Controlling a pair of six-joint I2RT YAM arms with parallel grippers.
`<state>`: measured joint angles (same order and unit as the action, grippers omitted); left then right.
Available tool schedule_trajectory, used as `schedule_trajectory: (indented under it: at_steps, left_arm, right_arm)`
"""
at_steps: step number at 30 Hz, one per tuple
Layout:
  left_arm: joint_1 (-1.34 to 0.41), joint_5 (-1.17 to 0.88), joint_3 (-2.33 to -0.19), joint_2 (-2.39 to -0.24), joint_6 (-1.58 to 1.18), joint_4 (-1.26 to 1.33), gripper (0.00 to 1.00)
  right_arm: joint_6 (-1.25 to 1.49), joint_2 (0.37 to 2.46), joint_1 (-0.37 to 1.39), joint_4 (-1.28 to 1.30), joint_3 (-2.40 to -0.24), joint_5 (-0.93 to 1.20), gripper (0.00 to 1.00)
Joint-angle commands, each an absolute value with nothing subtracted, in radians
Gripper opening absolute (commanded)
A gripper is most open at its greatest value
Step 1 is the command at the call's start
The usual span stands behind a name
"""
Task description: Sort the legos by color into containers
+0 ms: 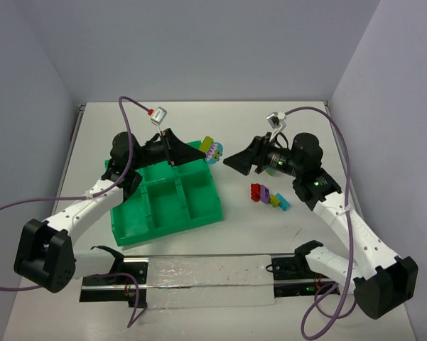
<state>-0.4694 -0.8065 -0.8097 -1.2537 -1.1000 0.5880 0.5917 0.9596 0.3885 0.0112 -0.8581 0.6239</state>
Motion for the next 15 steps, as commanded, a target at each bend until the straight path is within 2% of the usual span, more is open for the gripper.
schedule_trajectory:
  at_steps: [1,11,15]
  left_arm:
    - [-0.465,-0.856,-0.849,-1.214,-1.110,0.647,0.00]
    - [-0.465,-0.872,-0.840,-1.214,-1.127,0.673,0.00]
    - [-0.466,-0.869,-0.837,-1.213,-1.127,0.678,0.00]
  right_arm:
    - [0.708,0.995,0.383,-0.286,-0.841,0.814,0.96]
    - [0.837,1.127,0.389,-0.484,-0.852,0.905,0.92]
    - [0.854,1.163,0.404,-0.521,-0.869,0.917,0.87]
